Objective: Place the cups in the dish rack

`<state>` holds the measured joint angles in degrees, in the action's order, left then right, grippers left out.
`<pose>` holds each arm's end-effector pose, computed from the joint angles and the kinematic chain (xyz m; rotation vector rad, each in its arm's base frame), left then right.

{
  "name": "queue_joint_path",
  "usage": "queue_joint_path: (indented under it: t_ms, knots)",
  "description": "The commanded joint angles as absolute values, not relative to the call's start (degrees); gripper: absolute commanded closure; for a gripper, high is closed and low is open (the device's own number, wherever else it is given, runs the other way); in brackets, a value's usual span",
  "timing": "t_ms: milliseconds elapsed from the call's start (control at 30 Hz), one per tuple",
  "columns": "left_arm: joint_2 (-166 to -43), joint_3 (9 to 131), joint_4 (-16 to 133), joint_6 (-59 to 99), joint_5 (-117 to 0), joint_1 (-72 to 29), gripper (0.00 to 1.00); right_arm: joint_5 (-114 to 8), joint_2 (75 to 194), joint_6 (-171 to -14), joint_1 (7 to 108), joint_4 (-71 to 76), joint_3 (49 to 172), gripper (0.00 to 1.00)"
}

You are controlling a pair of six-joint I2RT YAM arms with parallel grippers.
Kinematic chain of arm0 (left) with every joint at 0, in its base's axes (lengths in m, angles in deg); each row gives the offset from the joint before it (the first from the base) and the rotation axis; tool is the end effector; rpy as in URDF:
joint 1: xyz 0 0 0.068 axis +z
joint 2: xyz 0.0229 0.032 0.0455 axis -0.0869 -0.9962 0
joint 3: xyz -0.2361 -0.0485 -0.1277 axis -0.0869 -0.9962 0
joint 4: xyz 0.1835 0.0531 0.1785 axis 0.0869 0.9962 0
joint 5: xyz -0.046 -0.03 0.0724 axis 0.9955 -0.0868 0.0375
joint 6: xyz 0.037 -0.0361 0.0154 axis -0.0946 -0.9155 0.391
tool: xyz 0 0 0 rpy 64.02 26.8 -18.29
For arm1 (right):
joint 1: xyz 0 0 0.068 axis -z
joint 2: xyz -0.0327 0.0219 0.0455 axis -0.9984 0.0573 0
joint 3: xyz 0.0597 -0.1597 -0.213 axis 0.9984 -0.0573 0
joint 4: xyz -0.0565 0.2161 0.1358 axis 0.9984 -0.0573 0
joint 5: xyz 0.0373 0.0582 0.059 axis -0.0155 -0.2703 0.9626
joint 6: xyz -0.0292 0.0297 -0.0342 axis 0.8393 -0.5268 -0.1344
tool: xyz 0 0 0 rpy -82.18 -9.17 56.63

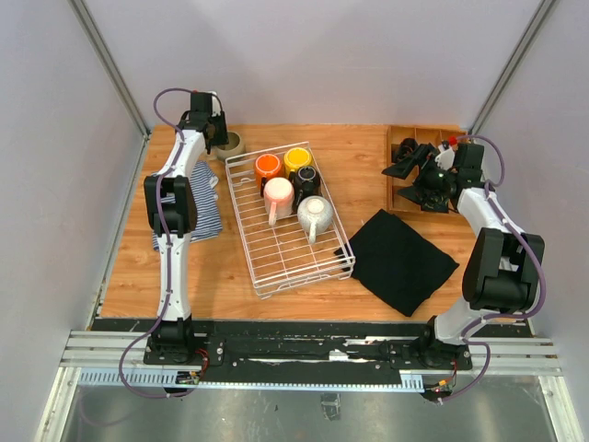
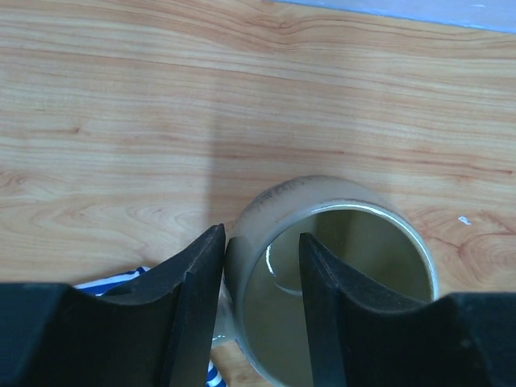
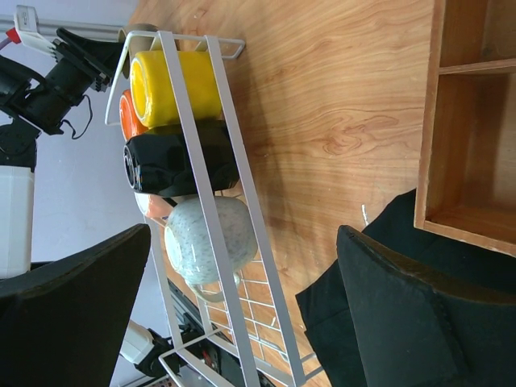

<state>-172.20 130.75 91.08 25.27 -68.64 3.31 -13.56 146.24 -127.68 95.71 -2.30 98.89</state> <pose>0.5665 -0.0156 0.2162 -0.1091 2.2729 -0.0409 0.3565 -0.0302 0.2581 0.4795 2.1393 1.2083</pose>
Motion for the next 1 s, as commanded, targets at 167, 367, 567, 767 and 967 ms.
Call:
queue_joint_path:
  t_ms: [167,367,567,767,967]
  knots:
    - [-172.4,130.0,92.1,24.6,-70.4,3.5,0.71,-13.5,147.0,-126.8,96.5,-2.0,101.0,0.01]
    - [-171.2,127.7,92.9,24.2,-71.2,3.5,0.93,-13.1,146.6,-126.7,96.6,-2.0,100.9,0.02]
    - [-168.6,126.0,93.6,20.2,-69.4,4.5,0.99,-12.4,146.5,-126.4,96.6,-1.9,101.3,0.02]
    - [-163.5,125.3,94.1,12.1,-60.6,7.5,1.00,-10.3,146.4,-125.9,96.6,-0.9,103.2,0.01]
    - [-156.9,124.1,93.8,6.6,-52.9,8.0,0.99,-6.4,145.5,-127.7,96.4,3.8,104.7,0.00]
